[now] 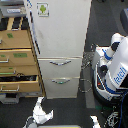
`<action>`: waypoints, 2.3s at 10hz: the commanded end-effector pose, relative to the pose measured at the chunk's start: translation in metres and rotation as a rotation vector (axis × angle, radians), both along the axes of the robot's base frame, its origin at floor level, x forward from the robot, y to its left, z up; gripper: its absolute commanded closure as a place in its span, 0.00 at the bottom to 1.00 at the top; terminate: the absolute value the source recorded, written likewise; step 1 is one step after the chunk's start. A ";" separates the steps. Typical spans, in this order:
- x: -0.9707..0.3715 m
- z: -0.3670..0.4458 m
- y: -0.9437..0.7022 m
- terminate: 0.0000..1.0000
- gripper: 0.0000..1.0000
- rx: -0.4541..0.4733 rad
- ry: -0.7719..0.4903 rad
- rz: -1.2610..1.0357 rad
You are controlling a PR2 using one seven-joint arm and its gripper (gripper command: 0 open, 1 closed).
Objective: Opening the fridge
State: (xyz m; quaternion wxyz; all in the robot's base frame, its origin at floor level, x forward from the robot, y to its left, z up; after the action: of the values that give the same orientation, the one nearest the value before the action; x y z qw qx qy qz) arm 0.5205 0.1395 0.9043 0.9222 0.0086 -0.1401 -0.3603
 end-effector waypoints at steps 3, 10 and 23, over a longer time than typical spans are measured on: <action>0.120 0.066 0.019 0.00 0.00 0.237 0.012 0.424; 0.198 0.106 0.035 0.00 0.00 0.315 0.015 0.670; 0.310 0.177 0.070 0.00 0.00 -0.016 0.181 0.767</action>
State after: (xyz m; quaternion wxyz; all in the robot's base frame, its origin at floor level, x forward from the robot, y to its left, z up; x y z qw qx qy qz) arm 0.7813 0.1947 1.0454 0.9959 0.0738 -0.0512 -0.0122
